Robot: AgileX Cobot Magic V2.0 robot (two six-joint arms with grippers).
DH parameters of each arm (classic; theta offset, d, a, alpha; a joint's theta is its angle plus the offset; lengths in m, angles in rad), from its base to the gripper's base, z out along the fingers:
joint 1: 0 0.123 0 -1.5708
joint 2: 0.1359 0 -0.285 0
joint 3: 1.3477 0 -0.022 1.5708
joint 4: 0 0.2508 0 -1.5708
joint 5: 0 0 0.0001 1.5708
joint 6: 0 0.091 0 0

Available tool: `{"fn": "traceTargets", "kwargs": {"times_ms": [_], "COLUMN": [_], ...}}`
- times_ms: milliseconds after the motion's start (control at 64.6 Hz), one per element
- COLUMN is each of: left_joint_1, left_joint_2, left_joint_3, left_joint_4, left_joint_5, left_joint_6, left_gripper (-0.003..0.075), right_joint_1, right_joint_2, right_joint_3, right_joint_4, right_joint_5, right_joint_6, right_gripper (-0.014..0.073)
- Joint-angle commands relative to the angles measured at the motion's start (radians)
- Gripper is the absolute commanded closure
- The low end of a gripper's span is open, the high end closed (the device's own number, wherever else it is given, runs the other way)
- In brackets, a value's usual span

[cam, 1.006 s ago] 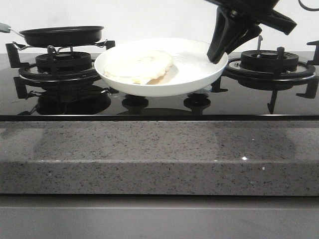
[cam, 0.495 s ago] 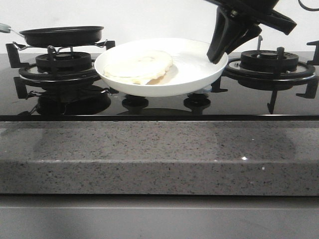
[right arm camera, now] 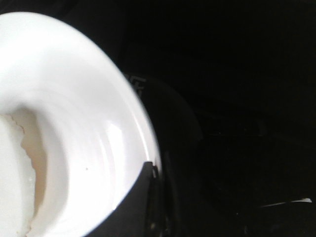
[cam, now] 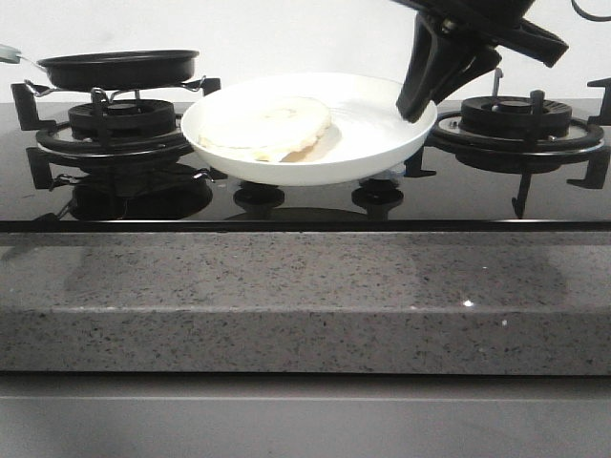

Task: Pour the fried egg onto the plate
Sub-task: 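Lower the plate with the egg between the burners and release with the right gripper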

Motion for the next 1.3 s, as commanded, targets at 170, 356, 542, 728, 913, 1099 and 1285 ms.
{"fn": "traceTargets", "kwargs": {"times_ms": [170, 356, 542, 728, 913, 1099, 1285], "left_joint_1": [-0.008, -0.008, -0.008, -0.008, -0.008, -0.008, -0.008], "left_joint_2": [-0.007, -0.001, -0.001, -0.001, -0.001, -0.001, -0.001], "left_joint_3": [-0.023, -0.023, -0.023, -0.023, -0.023, -0.023, -0.023], "left_joint_4": [-0.003, -0.003, -0.003, -0.003, -0.003, -0.003, -0.003], "left_joint_5": [-0.066, -0.066, -0.066, -0.066, -0.066, -0.066, -0.066], "left_joint_6": [-0.012, -0.012, -0.012, -0.012, -0.012, -0.012, -0.012], "left_gripper": [0.0184, 0.0183, 0.0183, 0.0183, 0.0183, 0.0183, 0.0183], "right_joint_1": [-0.004, -0.004, -0.004, -0.010, -0.032, -0.033, -0.036], "right_joint_2": [-0.046, -0.046, -0.048, -0.032, 0.069, 0.206, 0.315], "right_joint_3": [-0.028, -0.028, -0.083, -0.229, -0.411, -0.575, -0.671], "right_joint_4": [0.031, 0.031, 0.031, -0.006, -0.058, -0.079, -0.131], "right_joint_5": [-0.042, -0.056, -0.053, -0.052, 0.026, 0.120, 0.187], "right_joint_6": [-0.004, -0.004, -0.004, 0.009, 0.161, 0.253, 0.386], "right_gripper": [0.0661, 0.0661, 0.0661, 0.0659, 0.0658, 0.0650, 0.0650]}}
